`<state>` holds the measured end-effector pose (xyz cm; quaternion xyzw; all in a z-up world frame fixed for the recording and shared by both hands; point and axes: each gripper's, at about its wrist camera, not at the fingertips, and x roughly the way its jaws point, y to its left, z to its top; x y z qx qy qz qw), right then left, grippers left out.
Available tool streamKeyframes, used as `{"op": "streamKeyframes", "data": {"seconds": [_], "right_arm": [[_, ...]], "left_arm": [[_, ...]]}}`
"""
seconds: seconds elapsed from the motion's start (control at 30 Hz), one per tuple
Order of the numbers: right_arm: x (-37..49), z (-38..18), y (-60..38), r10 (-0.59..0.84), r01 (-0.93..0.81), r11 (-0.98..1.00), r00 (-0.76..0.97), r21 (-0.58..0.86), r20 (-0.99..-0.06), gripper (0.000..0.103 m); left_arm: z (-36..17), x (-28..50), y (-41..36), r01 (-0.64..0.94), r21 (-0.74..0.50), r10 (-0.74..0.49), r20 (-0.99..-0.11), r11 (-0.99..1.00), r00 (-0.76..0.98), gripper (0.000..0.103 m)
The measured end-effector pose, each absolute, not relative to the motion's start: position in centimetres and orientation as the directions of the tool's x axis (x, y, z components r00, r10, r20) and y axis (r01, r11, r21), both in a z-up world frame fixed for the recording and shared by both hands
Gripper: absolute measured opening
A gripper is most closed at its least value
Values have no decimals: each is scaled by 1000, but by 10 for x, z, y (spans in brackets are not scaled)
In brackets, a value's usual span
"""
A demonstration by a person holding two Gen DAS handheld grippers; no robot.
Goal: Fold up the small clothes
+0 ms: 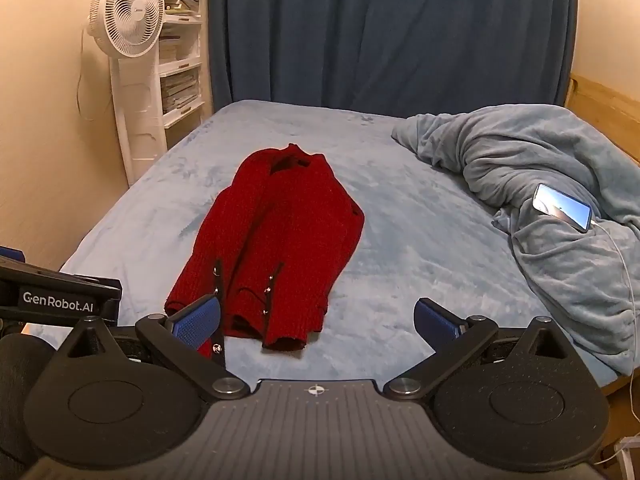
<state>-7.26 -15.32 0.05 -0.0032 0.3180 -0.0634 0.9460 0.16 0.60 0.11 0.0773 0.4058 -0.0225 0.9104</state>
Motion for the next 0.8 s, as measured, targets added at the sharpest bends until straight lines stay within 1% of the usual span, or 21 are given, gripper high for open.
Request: {"op": "streamKeyframes", "data": {"seconds": [0.8], "right_arm": [[-72, -1, -153, -122, 118, 992, 787, -46, -604, 102]], "left_arm": [[0, 1, 3, 103, 130, 28, -740, 986, 672, 103]]}}
